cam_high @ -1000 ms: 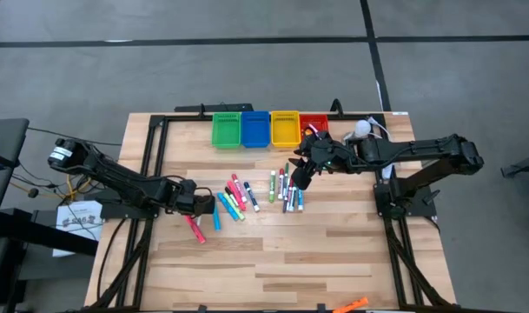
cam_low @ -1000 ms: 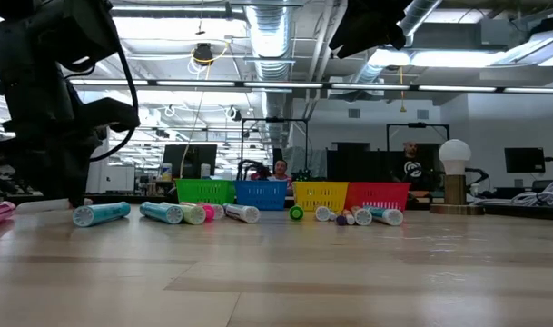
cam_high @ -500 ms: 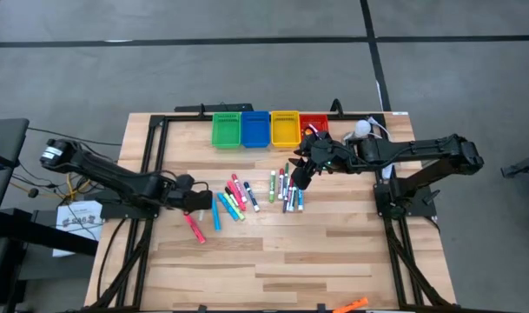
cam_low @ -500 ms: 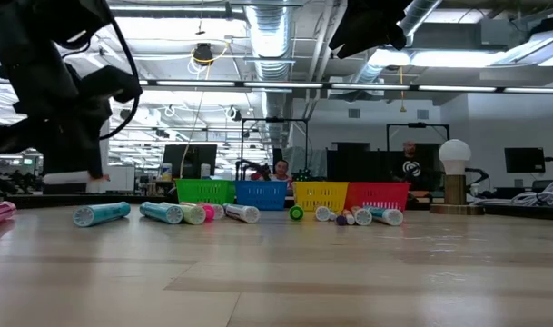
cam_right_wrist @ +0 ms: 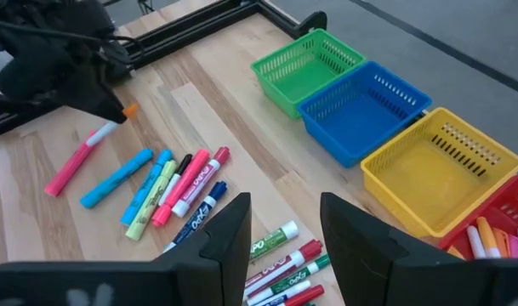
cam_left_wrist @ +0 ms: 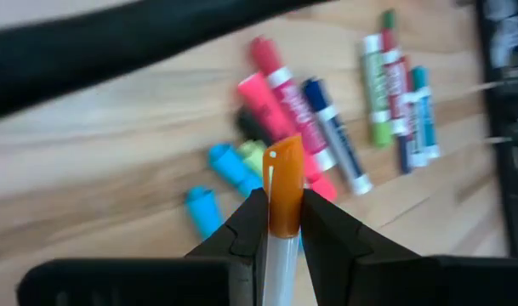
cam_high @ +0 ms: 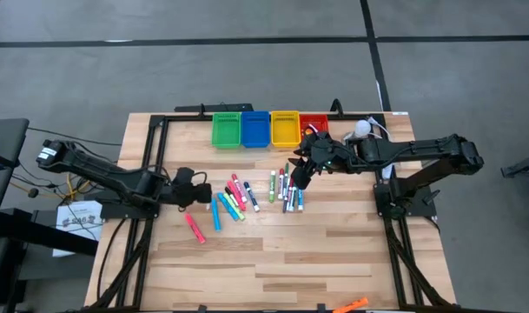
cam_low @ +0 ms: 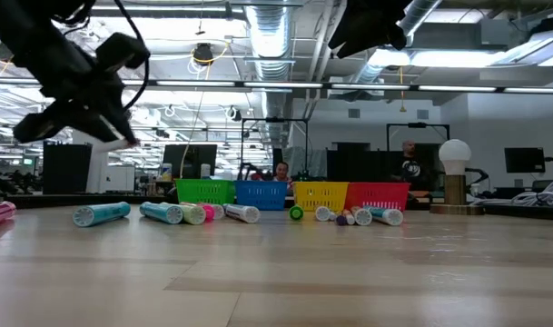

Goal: Pick & Place Markers
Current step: Put the orange mini marker into the red basket

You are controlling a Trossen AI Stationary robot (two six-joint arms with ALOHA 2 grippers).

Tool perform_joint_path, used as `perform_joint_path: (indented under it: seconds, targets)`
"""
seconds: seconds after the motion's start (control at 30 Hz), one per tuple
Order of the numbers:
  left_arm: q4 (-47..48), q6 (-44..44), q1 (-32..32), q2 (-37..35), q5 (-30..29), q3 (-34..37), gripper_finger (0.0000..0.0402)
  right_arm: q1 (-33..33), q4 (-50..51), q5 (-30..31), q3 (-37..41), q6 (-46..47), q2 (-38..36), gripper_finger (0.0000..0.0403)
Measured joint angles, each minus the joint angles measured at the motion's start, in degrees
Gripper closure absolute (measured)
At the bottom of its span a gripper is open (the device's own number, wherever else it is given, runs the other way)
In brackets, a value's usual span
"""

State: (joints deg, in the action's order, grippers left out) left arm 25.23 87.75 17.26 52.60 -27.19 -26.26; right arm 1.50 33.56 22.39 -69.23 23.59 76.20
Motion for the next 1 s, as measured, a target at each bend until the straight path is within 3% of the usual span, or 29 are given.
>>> perform_joint_path:
  seconds: [0.33,0.5,1.0]
  targets:
    - [-17.0,-15.9,-0.1,-0.1,-7.3,0.0,0.0341,0.0,-2.9,0.0,0.0,0.0,0.0,0.0272]
    - [-25.5,-23.8,-1.3,-0.1,-8.1,0.0,0.0341,0.0,-3.6,0.0,0.0,0.0,0.0,0.0272]
    - [-47.9,-45.6,-7.6,-0.1,-1.6,0.0,0.0341,0.0,-5.8,0.0,0.0,0.0,0.0,0.0272]
